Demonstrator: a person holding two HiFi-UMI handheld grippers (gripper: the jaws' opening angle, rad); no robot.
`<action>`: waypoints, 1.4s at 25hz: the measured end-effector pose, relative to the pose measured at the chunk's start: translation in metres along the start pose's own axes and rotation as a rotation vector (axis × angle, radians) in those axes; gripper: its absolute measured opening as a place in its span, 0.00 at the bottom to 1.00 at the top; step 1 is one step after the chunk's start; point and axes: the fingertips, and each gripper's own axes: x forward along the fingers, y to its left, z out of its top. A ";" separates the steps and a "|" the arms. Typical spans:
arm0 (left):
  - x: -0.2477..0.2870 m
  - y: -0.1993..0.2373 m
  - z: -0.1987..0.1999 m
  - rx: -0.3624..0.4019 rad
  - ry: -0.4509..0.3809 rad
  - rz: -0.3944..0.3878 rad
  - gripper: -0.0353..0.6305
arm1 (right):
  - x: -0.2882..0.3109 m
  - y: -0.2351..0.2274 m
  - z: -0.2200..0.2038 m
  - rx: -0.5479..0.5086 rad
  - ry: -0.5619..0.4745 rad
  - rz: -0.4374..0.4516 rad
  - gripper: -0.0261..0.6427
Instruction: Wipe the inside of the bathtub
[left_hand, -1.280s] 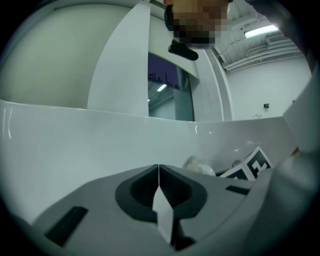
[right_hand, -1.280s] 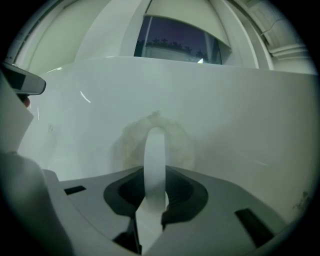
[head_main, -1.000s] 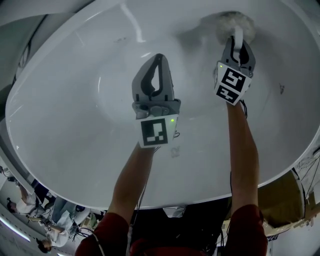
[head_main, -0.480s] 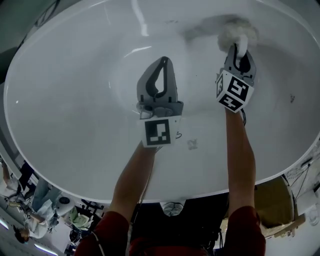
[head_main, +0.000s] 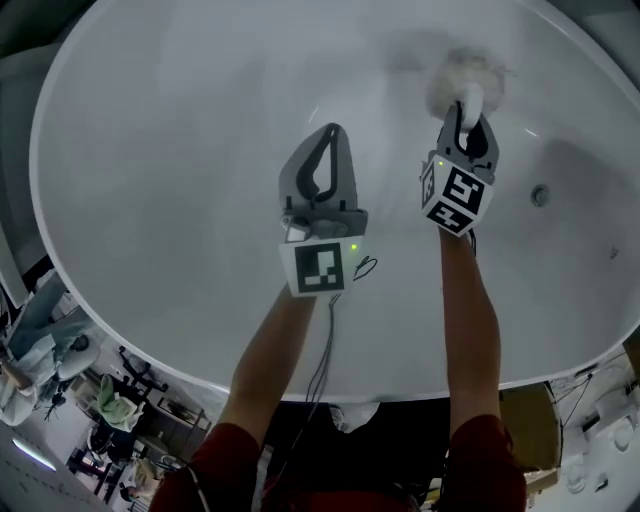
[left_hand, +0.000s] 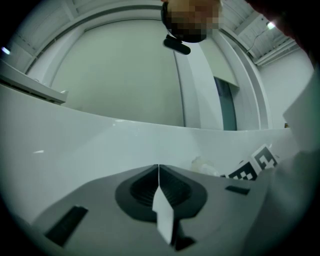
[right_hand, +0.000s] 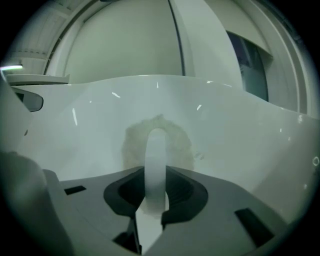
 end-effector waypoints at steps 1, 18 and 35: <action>-0.006 0.017 -0.007 -0.006 0.009 0.014 0.08 | 0.002 0.023 -0.003 -0.006 0.007 0.019 0.17; -0.014 0.168 -0.103 -0.049 0.141 0.101 0.08 | 0.079 0.222 -0.081 -0.085 0.147 0.181 0.17; 0.024 0.132 -0.137 -0.015 0.182 0.037 0.08 | 0.129 0.230 -0.120 -0.131 0.146 0.276 0.17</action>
